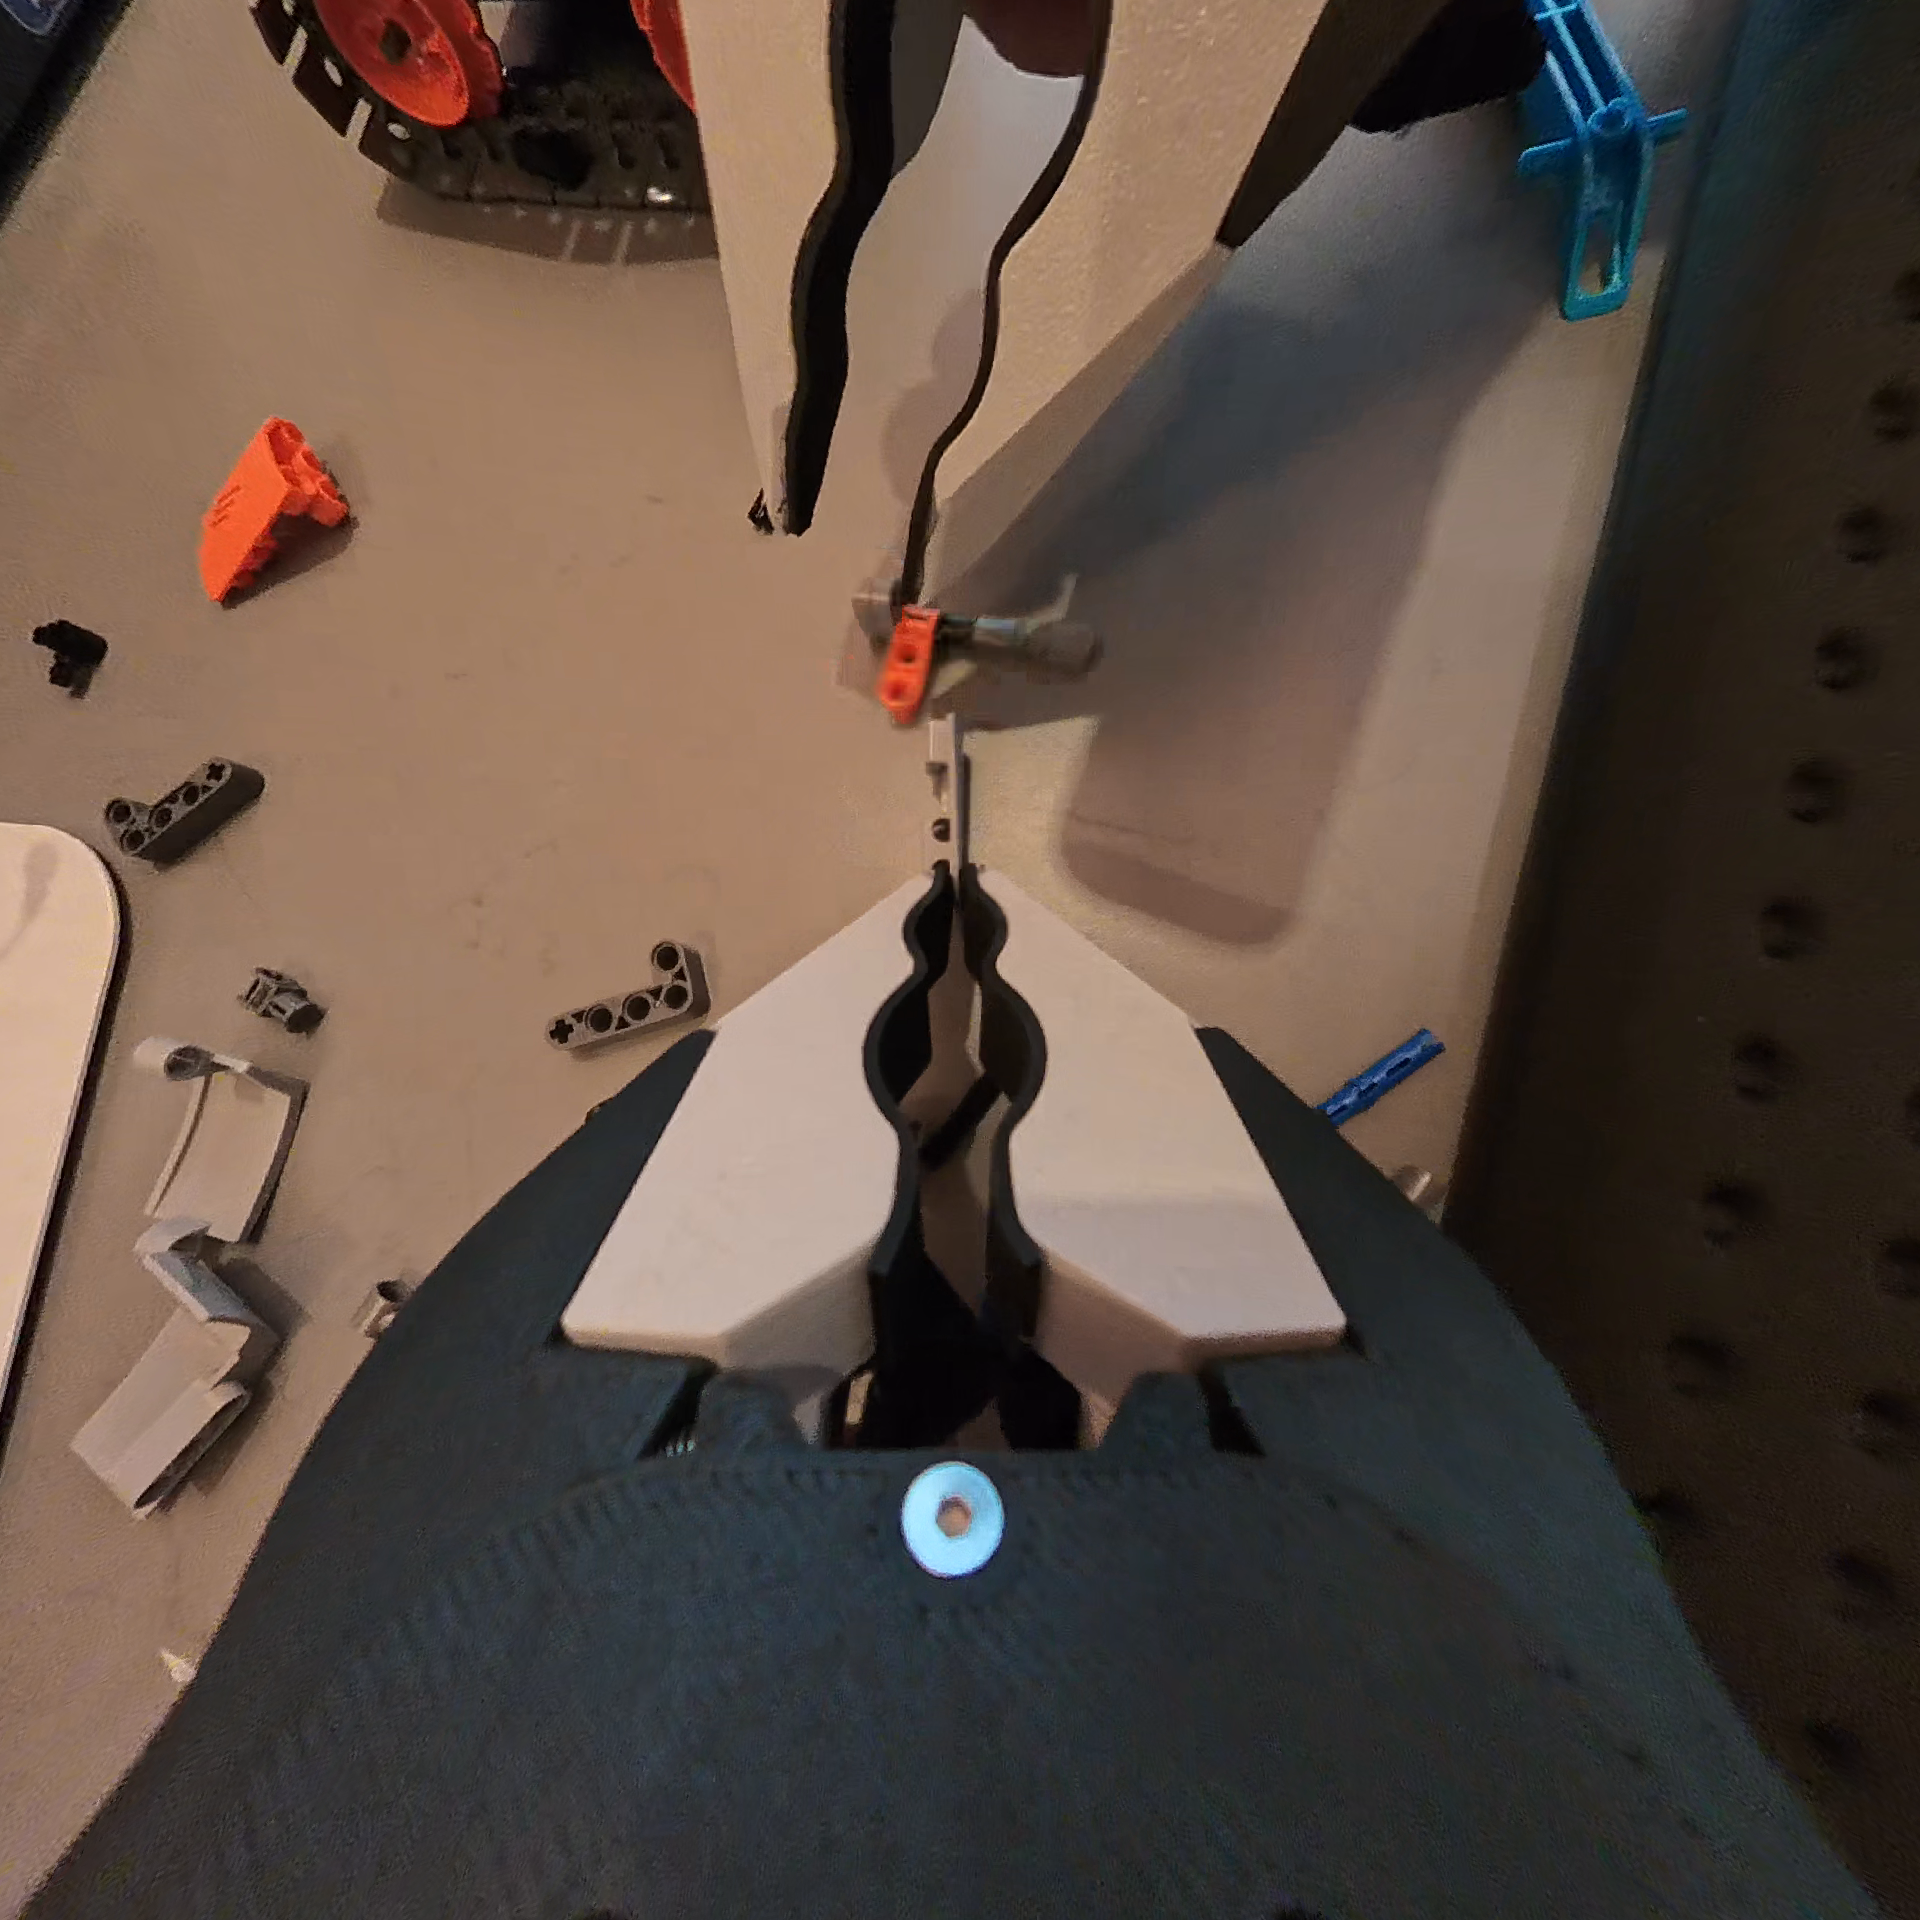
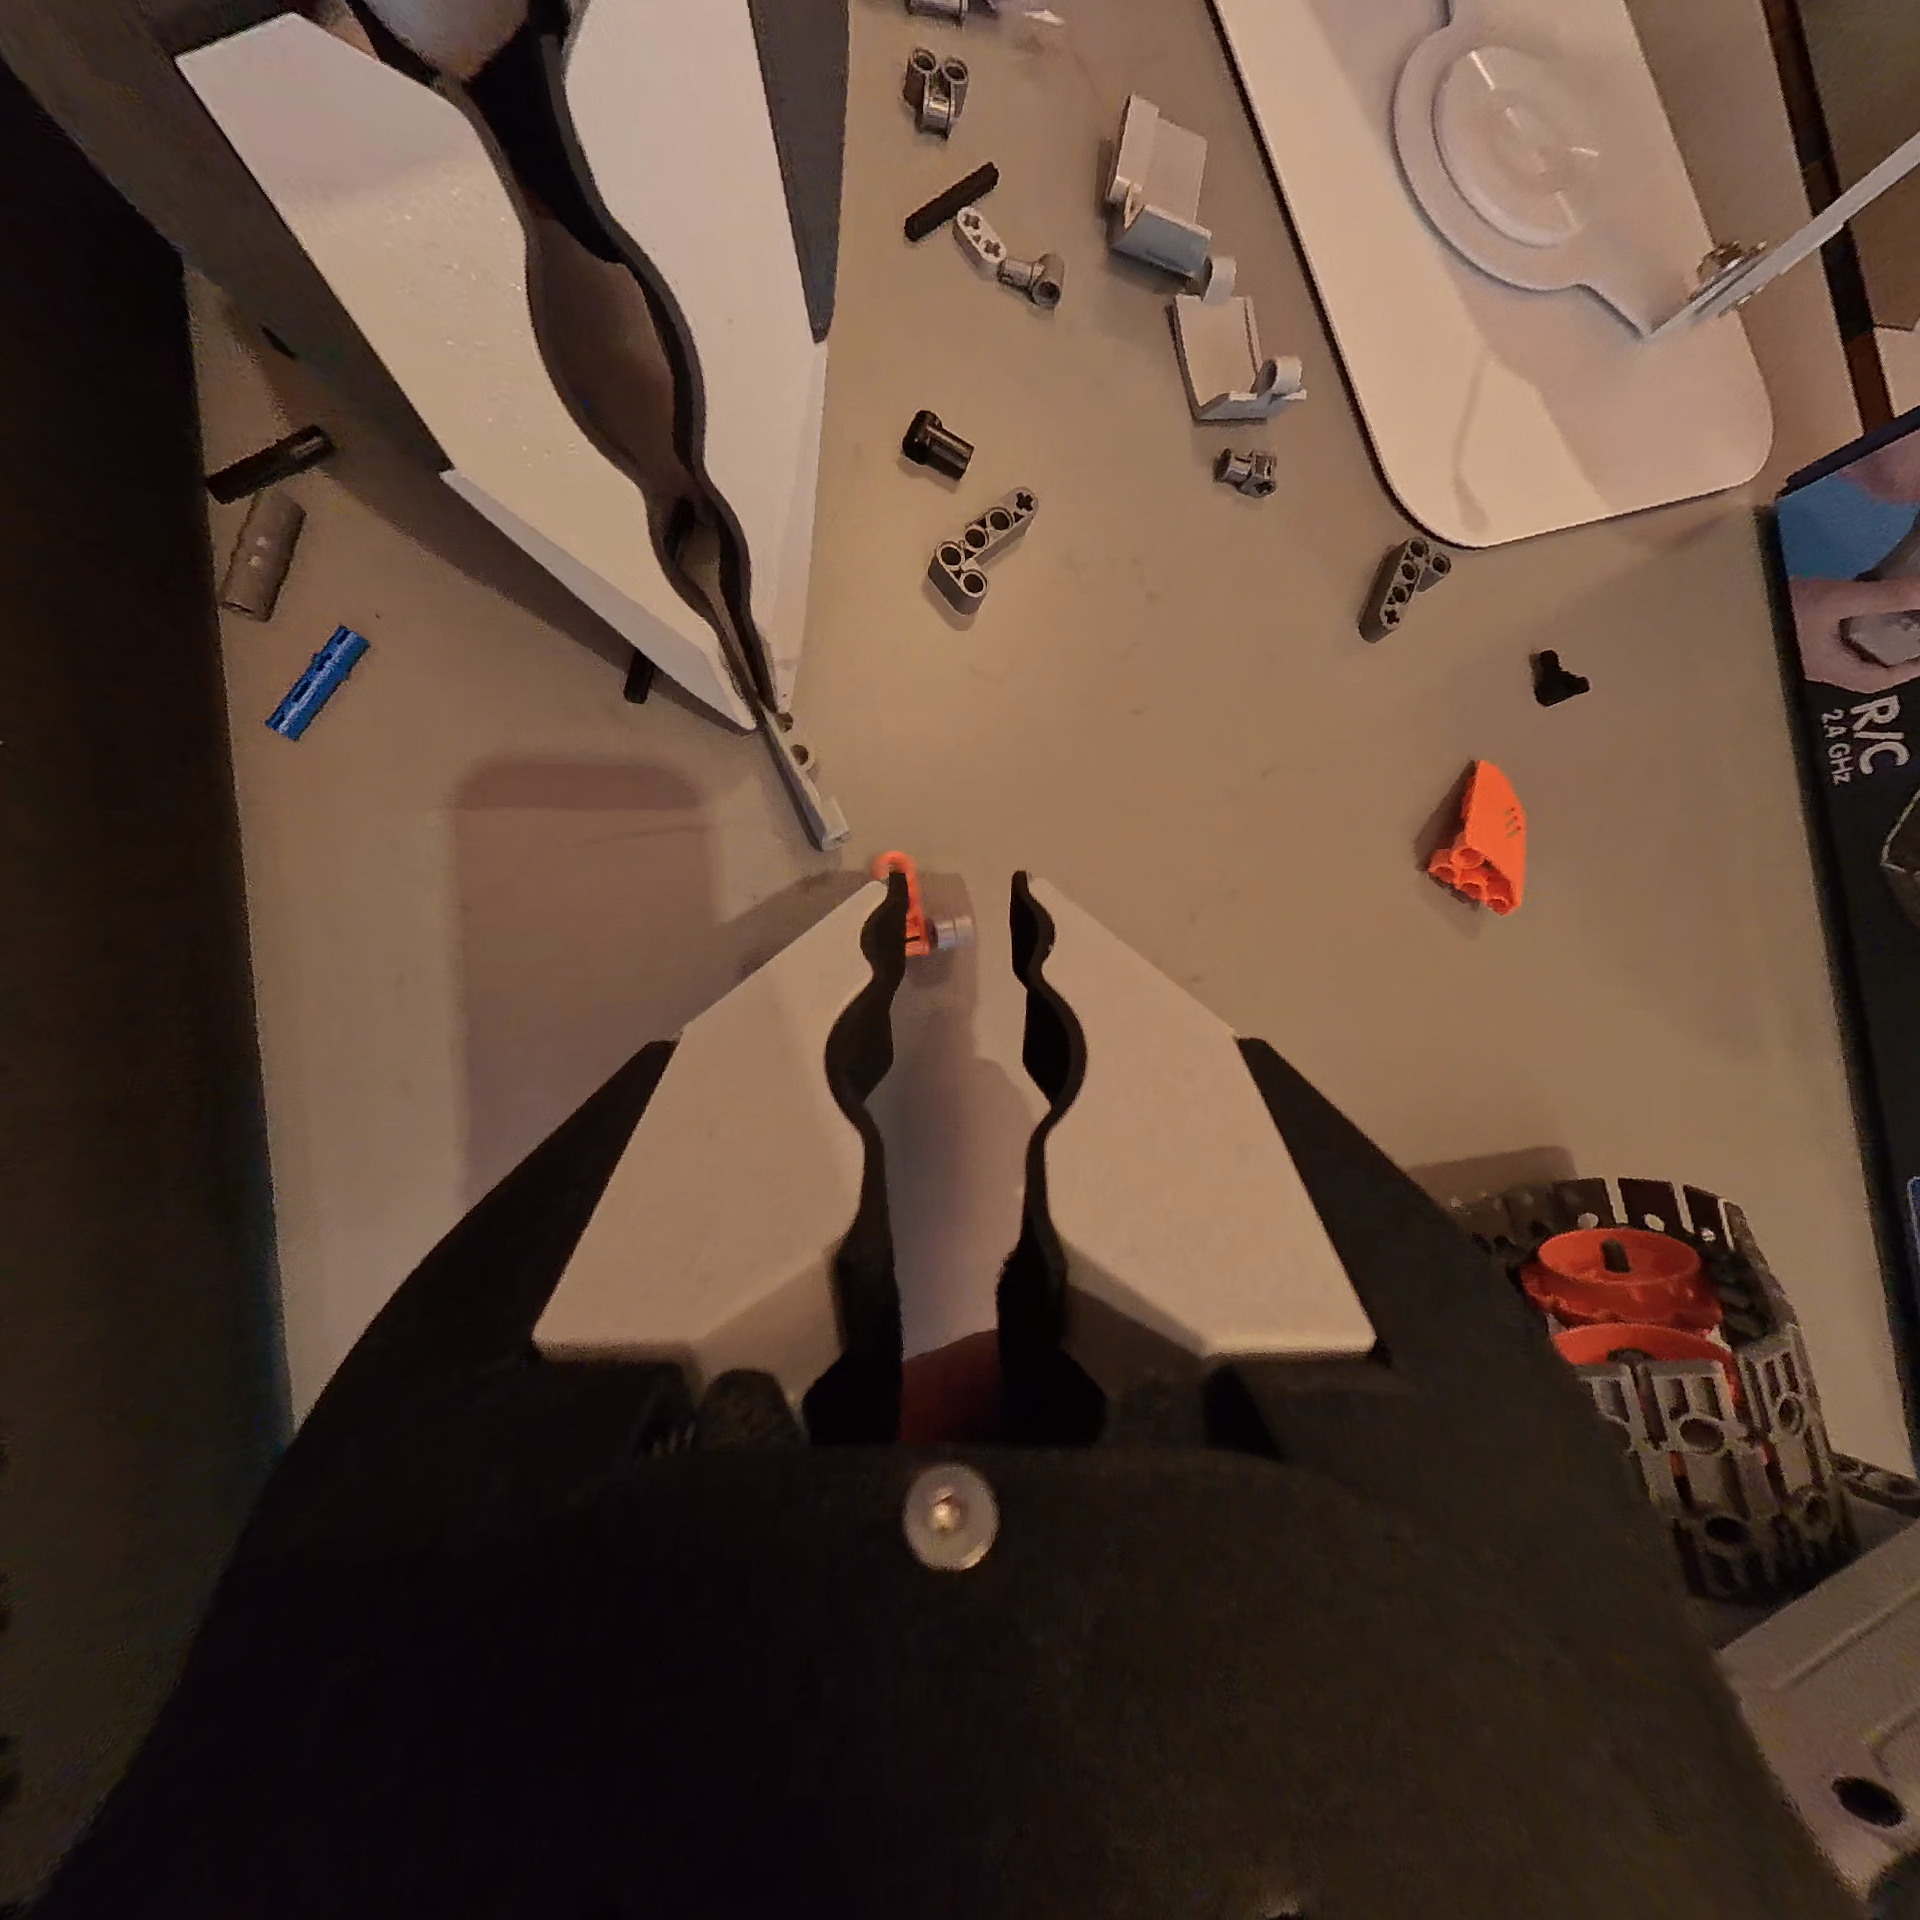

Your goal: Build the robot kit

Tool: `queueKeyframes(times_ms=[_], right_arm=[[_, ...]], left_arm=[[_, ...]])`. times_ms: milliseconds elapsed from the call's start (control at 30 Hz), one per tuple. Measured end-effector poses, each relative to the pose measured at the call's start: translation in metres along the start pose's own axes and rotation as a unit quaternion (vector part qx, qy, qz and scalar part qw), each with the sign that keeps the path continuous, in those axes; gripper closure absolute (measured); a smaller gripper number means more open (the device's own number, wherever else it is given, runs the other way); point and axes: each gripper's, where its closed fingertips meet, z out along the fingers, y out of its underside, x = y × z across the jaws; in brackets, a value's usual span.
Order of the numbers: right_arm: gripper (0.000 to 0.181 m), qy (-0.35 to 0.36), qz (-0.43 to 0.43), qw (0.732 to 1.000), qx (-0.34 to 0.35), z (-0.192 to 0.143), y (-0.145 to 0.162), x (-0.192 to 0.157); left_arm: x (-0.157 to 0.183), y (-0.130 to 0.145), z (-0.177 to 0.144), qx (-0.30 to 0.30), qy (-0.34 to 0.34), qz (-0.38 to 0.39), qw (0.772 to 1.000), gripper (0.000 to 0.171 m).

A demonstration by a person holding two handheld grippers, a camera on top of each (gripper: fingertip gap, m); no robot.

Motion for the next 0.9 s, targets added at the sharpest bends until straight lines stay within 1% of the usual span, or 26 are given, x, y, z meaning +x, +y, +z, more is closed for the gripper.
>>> queueKeyframes(times_ms=[167, 267, 300, 333, 367, 467, 567, 633, 733, 800, 900], right_arm=[[0.164, -0.002, -0.002, 1.0, 0.009, -0.001, -0.002, 0.0], [0.165, -0.006, -0.008, 1.0, 0.02, -0.002, -0.006, -0.002], [0.165, -0.01, -0.014, 0.999, 0.03, -0.003, -0.01, -0.005], [0.165, -0.013, -0.018, 0.999, 0.039, -0.004, -0.013, -0.008], [0.164, -0.018, -0.023, 0.998, 0.047, -0.005, -0.017, -0.01], [0.161, -0.022, -0.046, 0.996, 0.076, -0.006, -0.028, -0.018], [0.156, -0.008, -0.044, 0.994, 0.098, -0.006, -0.038, -0.016], [0.155, -0.008, -0.034, 0.993, 0.116, -0.008, -0.043, -0.014], [0.155, 0.012, -0.03, 0.991, 0.129, -0.007, -0.048, -0.008], [0.152, 0.009, -0.019, 0.99, 0.142, -0.005, -0.054, -0.009], [0.152, -0.008, 0.01, 0.985, 0.174, -0.004, -0.066, -0.013]], left_arm=[[-0.004, 0.001, -0.01, 0.015, 0.018, 0.008, 1.0, 0.171], [-0.011, 0.002, -0.018, 0.022, 0.012, 0.012, 1.0, 0.171], [-0.011, 0.001, -0.022, 0.031, 0.008, 0.033, 0.999, 0.171], [-0.012, 0.0, -0.026, 0.033, -0.008, 0.072, 0.997, 0.171], [-0.019, 0.002, -0.028, 0.024, -0.044, 0.106, 0.993, 0.171], [-0.021, -0.003, -0.034, 0.027, -0.101, 0.195, 0.975, 0.171], [-0.031, -0.009, -0.042, 0.026, -0.178, 0.264, 0.948, 0.171], [-0.033, -0.013, -0.047, 0.029, -0.214, 0.303, 0.928, 0.171], [-0.037, -0.018, -0.056, 0.03, -0.276, 0.368, 0.887, 0.171], [-0.034, -0.025, -0.061, 0.042, -0.309, 0.409, 0.858, 0.171], [-0.026, -0.033, -0.062, 0.05, -0.333, 0.45, 0.827, 0.171]])
